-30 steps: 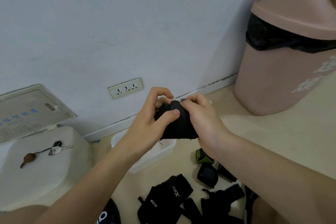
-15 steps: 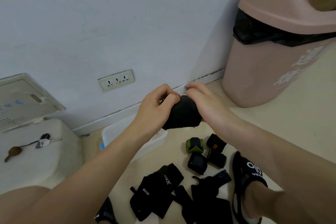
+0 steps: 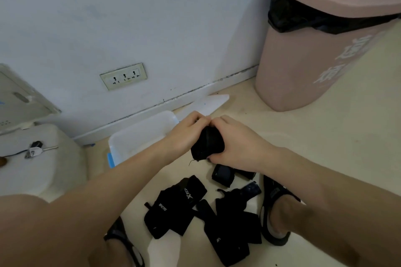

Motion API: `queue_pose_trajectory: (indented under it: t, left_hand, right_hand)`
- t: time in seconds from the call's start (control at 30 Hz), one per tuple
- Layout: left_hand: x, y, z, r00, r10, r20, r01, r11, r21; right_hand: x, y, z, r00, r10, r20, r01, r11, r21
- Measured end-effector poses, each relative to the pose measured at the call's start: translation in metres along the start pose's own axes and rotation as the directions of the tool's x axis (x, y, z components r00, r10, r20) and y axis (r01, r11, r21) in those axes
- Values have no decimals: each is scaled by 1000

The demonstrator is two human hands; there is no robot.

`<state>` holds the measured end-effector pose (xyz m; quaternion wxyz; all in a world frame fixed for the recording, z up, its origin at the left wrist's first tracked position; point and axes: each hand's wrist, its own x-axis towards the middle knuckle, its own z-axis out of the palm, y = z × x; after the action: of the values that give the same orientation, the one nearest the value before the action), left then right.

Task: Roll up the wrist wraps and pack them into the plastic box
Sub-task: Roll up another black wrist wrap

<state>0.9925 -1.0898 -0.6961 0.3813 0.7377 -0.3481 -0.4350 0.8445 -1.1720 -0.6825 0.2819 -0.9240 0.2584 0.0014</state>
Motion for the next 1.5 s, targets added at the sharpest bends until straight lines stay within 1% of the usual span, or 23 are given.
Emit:
queue_pose_trajectory:
  t: [0.1,0.13,0.17,0.2,0.27,0.33,0.4,0.47,0.5,0.57,0.67,0.8,0.9,1.03,1.17,1.27,1.33,1.37,1.4,1.43,1.5]
  left_hand:
    - [7,-19,-4,998,-59,-22,60,998,29]
    - [10,-31,-4,996,-91,-22,92,993,67]
    - [12,-46,-5,992,-124,-10,124,980,153]
    - [13,-62,-5,988,-154,19,143,950,276]
    - [16,-94,-9,969,-221,107,140,858,495]
    - [20,-118,-18,937,-303,174,150,800,581]
    - [28,-137,-31,926,-348,148,192,769,610]
    - [40,-160,-40,931,-351,99,218,754,619]
    - [45,-172,-41,931,-353,94,219,744,631]
    - [49,-197,-34,919,-368,141,183,715,675]
    - [49,-235,-16,906,-350,239,75,686,724]
    - [46,-278,-3,908,-312,278,2,668,744]
    - [43,-308,-3,911,-318,262,15,661,750]
    - [39,-333,0,914,-318,253,62,725,686]
    - [34,-337,7,918,-324,227,93,735,672]
    - [31,-330,11,926,-320,199,114,742,661]
    - [30,-321,11,923,-346,168,170,758,629]
    - [29,-317,10,918,-368,149,207,764,611]
    - [27,-314,8,913,-384,136,237,772,589]
    - [23,-311,8,907,-403,125,266,776,572]
    - [13,-303,9,899,-420,123,296,790,537]
  right_hand:
    - [24,7,14,998,1,57,5,995,-102]
    - [32,12,20,997,20,76,-11,993,-116]
    - [39,18,26,994,52,99,-40,993,-112]
    - [44,26,32,988,89,126,-77,992,-103]
    - [57,44,42,971,161,176,-141,983,-120]
    - [70,61,54,955,211,206,-183,972,-150]
    - [88,72,74,949,241,203,-219,968,-127]
    - [105,78,100,946,259,195,-249,966,-71]
    - [114,81,115,944,263,198,-257,965,-57]
    - [127,88,145,939,262,222,-252,965,-74]
    - [146,102,186,936,251,245,-221,965,-144]
    - [160,121,226,941,240,237,-166,941,-294]
    - [171,135,245,936,261,235,-148,900,-410]
    - [180,149,260,930,288,228,-125,832,-541]
    - [175,150,263,929,308,207,-141,810,-569]
    - [152,143,255,966,236,101,-157,854,-495]
    - [127,134,248,980,201,-14,-192,912,-363]
    - [113,129,244,971,225,-87,-240,933,-268]
    - [98,123,240,945,292,-150,-314,936,-159]
    - [81,117,237,905,387,-178,-401,915,-49]
    - [44,112,238,804,578,-139,-569,816,102]
